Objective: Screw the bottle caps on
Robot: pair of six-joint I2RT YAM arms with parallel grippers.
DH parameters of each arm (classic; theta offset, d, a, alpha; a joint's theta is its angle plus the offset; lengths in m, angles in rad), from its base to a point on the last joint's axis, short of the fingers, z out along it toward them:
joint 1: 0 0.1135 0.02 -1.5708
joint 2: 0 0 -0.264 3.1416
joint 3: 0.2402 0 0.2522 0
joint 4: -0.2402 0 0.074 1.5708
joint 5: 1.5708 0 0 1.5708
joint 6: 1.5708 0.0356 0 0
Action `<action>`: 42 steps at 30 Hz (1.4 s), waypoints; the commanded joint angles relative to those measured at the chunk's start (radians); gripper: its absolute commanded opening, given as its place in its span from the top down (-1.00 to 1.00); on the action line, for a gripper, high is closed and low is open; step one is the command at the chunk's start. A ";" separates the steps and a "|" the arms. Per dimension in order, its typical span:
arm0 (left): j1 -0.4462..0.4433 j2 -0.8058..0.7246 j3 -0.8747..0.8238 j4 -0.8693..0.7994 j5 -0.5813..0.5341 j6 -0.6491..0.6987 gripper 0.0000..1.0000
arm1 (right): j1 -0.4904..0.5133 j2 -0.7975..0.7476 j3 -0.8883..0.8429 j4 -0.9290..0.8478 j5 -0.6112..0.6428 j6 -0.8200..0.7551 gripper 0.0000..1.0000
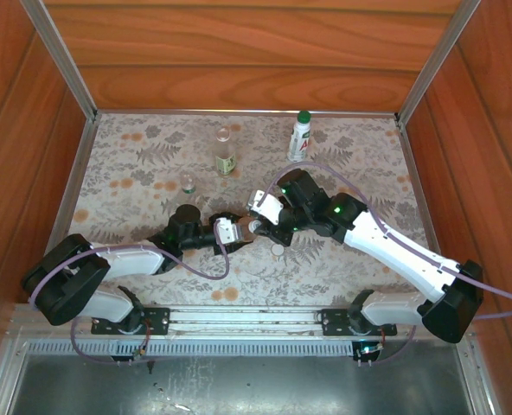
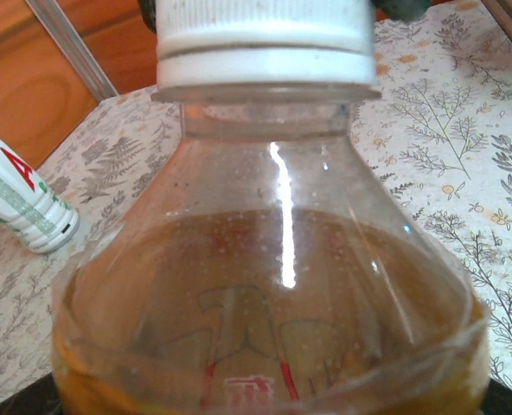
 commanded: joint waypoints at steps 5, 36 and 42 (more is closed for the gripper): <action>-0.008 -0.020 -0.007 0.033 0.011 0.032 -0.09 | -0.005 -0.036 -0.031 0.072 -0.028 0.064 0.44; 0.018 -0.084 0.039 0.033 0.057 -0.192 -0.21 | -0.012 -0.275 -0.474 0.864 -0.050 0.324 0.79; 0.009 -0.080 0.037 0.033 -0.141 -0.294 -0.96 | -0.016 -0.254 -0.397 0.719 0.242 0.342 0.97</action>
